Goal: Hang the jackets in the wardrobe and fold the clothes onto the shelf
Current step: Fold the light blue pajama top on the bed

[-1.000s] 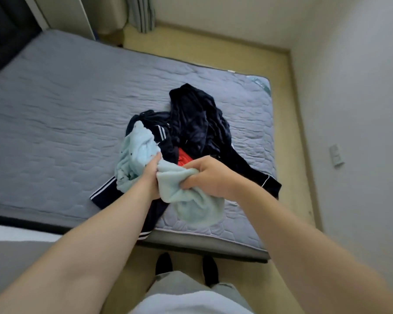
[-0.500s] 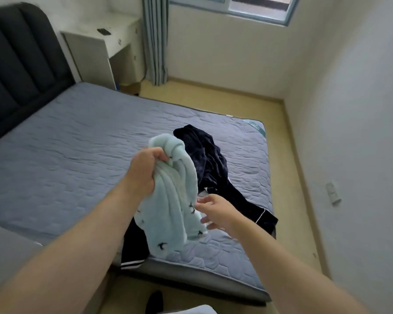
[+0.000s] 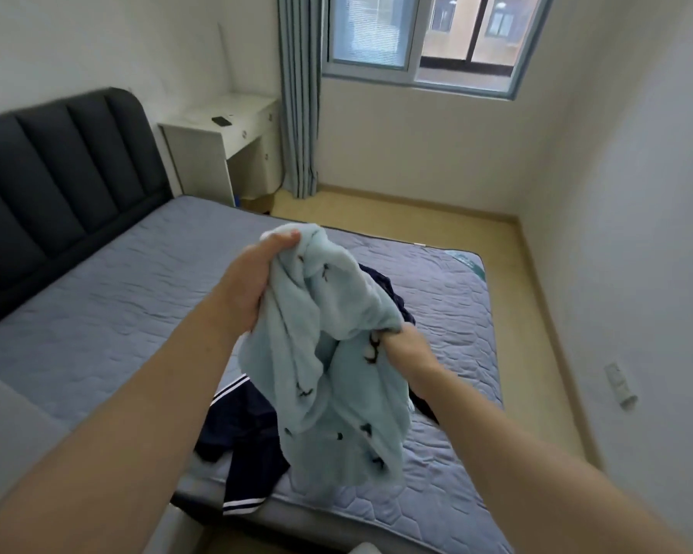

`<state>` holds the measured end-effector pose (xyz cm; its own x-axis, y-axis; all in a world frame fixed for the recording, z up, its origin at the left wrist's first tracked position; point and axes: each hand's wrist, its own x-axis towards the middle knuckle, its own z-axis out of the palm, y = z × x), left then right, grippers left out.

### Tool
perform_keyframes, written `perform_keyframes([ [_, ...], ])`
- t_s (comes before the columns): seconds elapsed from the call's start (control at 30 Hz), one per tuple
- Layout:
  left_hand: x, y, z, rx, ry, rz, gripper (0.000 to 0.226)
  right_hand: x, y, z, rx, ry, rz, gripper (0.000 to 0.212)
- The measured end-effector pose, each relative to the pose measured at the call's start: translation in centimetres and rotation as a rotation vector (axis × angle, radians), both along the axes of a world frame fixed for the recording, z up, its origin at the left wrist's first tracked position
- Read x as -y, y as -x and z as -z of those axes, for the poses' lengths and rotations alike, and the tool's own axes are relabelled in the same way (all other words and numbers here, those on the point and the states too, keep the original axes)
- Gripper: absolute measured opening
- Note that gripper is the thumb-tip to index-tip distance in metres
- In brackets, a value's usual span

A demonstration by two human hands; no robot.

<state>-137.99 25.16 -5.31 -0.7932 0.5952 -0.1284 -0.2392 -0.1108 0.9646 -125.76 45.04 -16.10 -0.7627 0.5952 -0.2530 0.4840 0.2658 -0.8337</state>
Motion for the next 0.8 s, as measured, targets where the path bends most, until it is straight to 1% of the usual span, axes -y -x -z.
perform_keyframes([
  [0.07, -0.4, 1.0, 2.0, -0.018, 0.28, -0.161, 0.031, -1.1, 0.5, -2.3, -0.053, 0.04, 0.099, 0.017],
  [0.13, -1.0, 1.9, 4.4, -0.065, 0.551, -0.218, 0.036, -1.9, 0.9, -4.9, -0.133, 0.104, 0.17, 0.019],
  [0.2, -1.2, 2.0, 6.5, -0.225, 0.906, -0.179, 0.06, -2.3, 1.2, -7.1, -0.195, 0.187, 0.215, 0.02],
  [0.23, -1.4, 1.8, 7.3, -0.336, 1.034, -0.167, 0.075, -2.3, 1.3, -8.1, -0.209, 0.232, 0.214, 0.023],
  [0.27, -1.2, 1.3, 8.0, -0.46, 1.056, -0.148, 0.088, -2.3, 1.3, -8.9, -0.222, 0.282, 0.2, 0.033],
  [0.3, -1.6, 1.1, 8.5, -0.597, 0.984, -0.094, 0.098, -2.4, 1.4, -9.6, -0.235, 0.341, 0.183, 0.044],
  [0.33, -2.3, 0.6, 8.7, -0.703, 0.859, 0.008, 0.104, -2.5, 1.3, -10.2, -0.243, 0.401, 0.163, 0.051],
  [0.37, -3.3, 0.2, 8.4, -0.773, 0.738, 0.125, 0.106, -2.6, 1.3, -10.6, -0.248, 0.442, 0.137, 0.053],
  [0.4, -4.6, -0.1, 7.9, -0.83, 0.662, 0.21, 0.103, -2.7, 1.3, -10.9, -0.245, 0.462, 0.108, 0.051],
  [0.43, -5.8, -0.5, 7.2, -0.875, 0.6, 0.251, 0.097, -2.9, 1.3, -11.2, -0.239, 0.476, 0.089, 0.049],
  [0.5, -7.2, -1.5, 6.3, -0.862, 0.395, 0.274, 0.097, -3.4, 1.0, -11.8, -0.241, 0.537, 0.082, 0.045],
  [0.53, -7.2, -2.0, 6.1, -0.864, 0.306, 0.266, 0.098, -3.7, 0.7, -12.1, -0.251, 0.604, 0.074, 0.043],
  [0.6, -6.8, -2.8, 5.9, -0.983, 0.235, 0.198, 0.095, -4.5, -0.2, -12.6, -0.274, 0.715, 0.016, 0.036],
  [0.63, -6.9, -3.2, 5.4, -1.039, 0.207, 0.173, 0.091, -5.0, -0.7, -12.7, -0.284, 0.73, -0.026, 0.034],
  [0.67, -7.1, -3.7, 4.8, -1.063, 0.175, 0.157, 0.083, -5.4, -1.2, -12.9, -0.286, 0.727, -0.065, 0.034],
  [0.7, -7.6, -3.9, 4.2, -1.063, 0.15, 0.134, 0.07, -5.7, -1.7, -12.9, -0.29, 0.732, -0.11, 0.041],
  [0.73, -8.4, -4.2, 3.5, -1.043, 0.131, 0.087, 0.051, -6.1, -2.2, -12.8, -0.293, 0.75, -0.151, 0.049],
  [0.77, -9.0, -4.3, 2.8, -0.973, 0.152, 0.017, 0.028, -6.5, -2.4, -12.7, -0.298, 0.763, -0.17, 0.053],
  [0.8, -9.5, -4.3, 2.1, -0.857, 0.158, -0.04, 0.008, -6.8, -2.8, -12.4, -0.304, 0.767, -0.166, 0.052],
])
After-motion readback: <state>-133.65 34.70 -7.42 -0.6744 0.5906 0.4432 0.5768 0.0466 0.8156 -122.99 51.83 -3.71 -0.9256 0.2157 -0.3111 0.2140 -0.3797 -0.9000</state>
